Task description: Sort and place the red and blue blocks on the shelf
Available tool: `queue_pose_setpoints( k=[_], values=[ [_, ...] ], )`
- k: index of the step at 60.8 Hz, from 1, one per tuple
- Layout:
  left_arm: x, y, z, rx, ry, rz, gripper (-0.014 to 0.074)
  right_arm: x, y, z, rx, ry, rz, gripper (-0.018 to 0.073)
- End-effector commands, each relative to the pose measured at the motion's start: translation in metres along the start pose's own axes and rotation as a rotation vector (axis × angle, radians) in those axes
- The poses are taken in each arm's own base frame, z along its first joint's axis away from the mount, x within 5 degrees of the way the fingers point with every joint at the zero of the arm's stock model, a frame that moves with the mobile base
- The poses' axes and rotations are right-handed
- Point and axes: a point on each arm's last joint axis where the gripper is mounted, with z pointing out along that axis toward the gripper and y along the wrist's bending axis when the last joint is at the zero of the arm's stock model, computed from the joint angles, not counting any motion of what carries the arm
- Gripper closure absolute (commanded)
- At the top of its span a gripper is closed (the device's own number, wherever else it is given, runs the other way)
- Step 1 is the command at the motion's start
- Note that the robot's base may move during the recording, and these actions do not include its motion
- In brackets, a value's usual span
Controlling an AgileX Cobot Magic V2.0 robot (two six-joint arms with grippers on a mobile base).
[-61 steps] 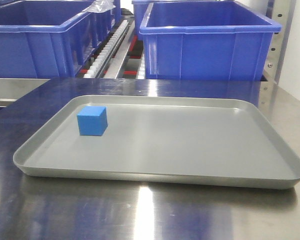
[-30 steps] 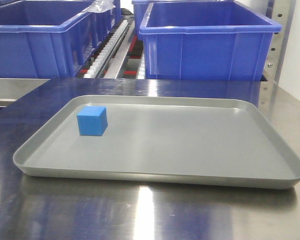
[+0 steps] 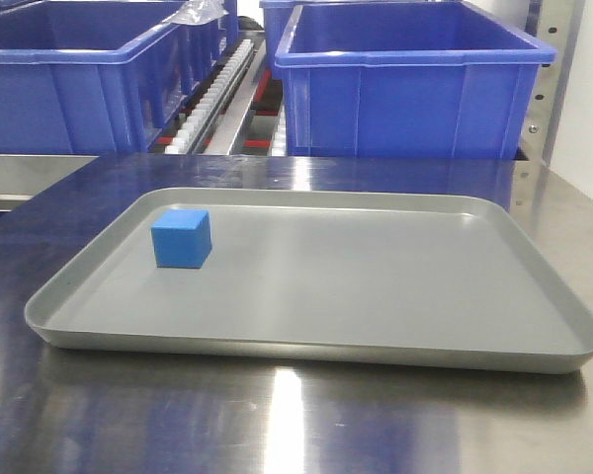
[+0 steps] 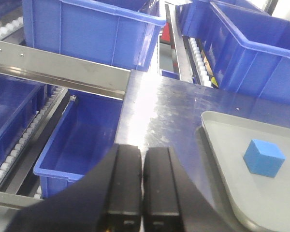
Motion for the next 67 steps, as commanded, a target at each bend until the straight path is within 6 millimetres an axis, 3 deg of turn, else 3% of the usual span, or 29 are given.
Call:
queue_pose_setpoints(
  k=[1, 12, 18, 28, 43, 67],
  values=[
    [-0.018, -0.004, -0.001, 0.017, -0.076, 0.006, 0.0465, -0.018, 0.002, -0.003, -0.01, -0.124, -0.019, 0.0502],
    [-0.083, -0.021, 0.006, 0.012, 0.004, 0.071, 0.0465, -0.018, 0.002, -0.003, -0.01, -0.124, -0.019, 0.0502],
    [-0.124, -0.032, 0.022, 0.0, 0.092, 0.11, 0.0465, -0.018, 0.002, -0.003, -0.01, -0.124, -0.019, 0.0502],
    [-0.164, -0.044, 0.052, -0.02, 0.242, 0.148, 0.0465, -0.018, 0.002, -0.003, -0.01, -0.124, -0.019, 0.0502],
    [-0.193, -0.054, 0.071, -0.016, 0.261, 0.147, 0.0465, -0.018, 0.002, -0.003, -0.01, -0.124, -0.019, 0.0502],
    [-0.195, -0.055, 0.072, -0.008, 0.249, 0.137, 0.0465, -0.018, 0.002, -0.003, -0.01, -0.124, -0.019, 0.0502]
  ],
)
